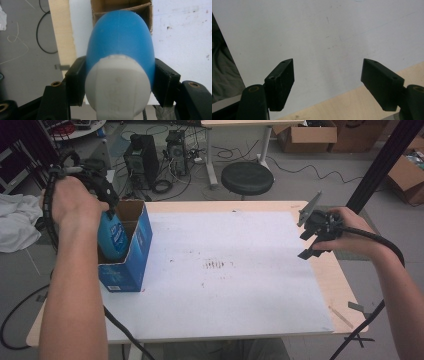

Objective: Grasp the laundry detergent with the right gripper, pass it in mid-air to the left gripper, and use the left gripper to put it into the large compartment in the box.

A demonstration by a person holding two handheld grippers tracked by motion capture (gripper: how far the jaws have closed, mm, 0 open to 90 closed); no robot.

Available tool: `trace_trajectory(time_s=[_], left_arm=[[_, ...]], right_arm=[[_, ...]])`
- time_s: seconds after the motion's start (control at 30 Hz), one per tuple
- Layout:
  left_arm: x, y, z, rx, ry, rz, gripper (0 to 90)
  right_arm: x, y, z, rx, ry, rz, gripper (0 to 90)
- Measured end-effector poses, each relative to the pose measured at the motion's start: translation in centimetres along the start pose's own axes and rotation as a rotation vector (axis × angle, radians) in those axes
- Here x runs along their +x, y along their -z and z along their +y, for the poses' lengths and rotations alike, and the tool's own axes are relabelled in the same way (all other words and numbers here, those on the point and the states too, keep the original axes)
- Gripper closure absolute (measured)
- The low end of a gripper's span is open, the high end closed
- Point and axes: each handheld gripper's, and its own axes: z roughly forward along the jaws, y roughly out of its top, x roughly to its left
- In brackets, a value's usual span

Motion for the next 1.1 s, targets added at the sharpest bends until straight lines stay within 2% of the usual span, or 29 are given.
trace_trajectory(time_s=[0.13,0.27,0.3,0.47,0.63,1.1], left_arm=[[-0.1,-1.1,0.0,0.010,-0.003,-0.007,39.1],[-0.4,-2.9,0.1,0.028,-0.004,-0.020,39.1],[-0.4,-2.9,0.1,0.028,-0.004,-0.020,39.1],[-0.7,-5.0,0.1,0.053,-0.015,-0.018,39.1],[-0.7,-6.5,0.1,0.066,-0.004,-0.027,39.1],[-0.9,-9.0,0.0,0.103,-0.019,-0.039,39.1]], right_arm=[[0.0,-0.2,0.0,0.001,-0.001,0.003,27.0],[0.1,-0.3,0.1,0.003,-0.002,0.005,27.2],[0.1,-0.3,0.1,0.003,-0.002,0.005,27.2],[0.1,-0.4,0.1,0.006,-0.001,0.005,27.4],[0.2,-0.5,0.1,0.009,-0.006,0.006,27.3],[0.1,-0.7,-0.1,0.012,-0.012,0.009,27.3]])
